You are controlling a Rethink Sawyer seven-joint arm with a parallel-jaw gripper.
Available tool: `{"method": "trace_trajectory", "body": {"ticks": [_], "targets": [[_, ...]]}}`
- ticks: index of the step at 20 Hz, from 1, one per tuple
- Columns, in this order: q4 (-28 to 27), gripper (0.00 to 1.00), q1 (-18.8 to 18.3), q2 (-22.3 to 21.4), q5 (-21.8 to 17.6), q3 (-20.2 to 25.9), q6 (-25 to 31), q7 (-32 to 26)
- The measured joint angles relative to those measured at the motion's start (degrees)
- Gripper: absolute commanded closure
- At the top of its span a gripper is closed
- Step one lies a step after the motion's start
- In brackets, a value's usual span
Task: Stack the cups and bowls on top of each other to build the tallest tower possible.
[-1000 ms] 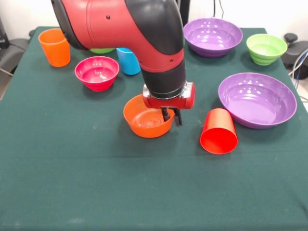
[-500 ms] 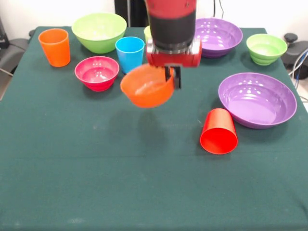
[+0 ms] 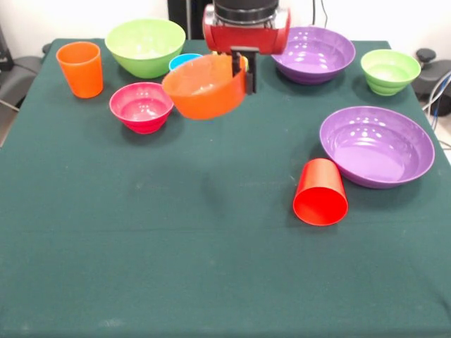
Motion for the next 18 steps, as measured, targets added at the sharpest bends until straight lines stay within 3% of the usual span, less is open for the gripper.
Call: {"method": "trace_trajectory", "body": {"ticks": [18], "targets": [[4.7, 1.0, 7.09, -5.95, 0.87, -9.53, 0.0, 0.0]]}}
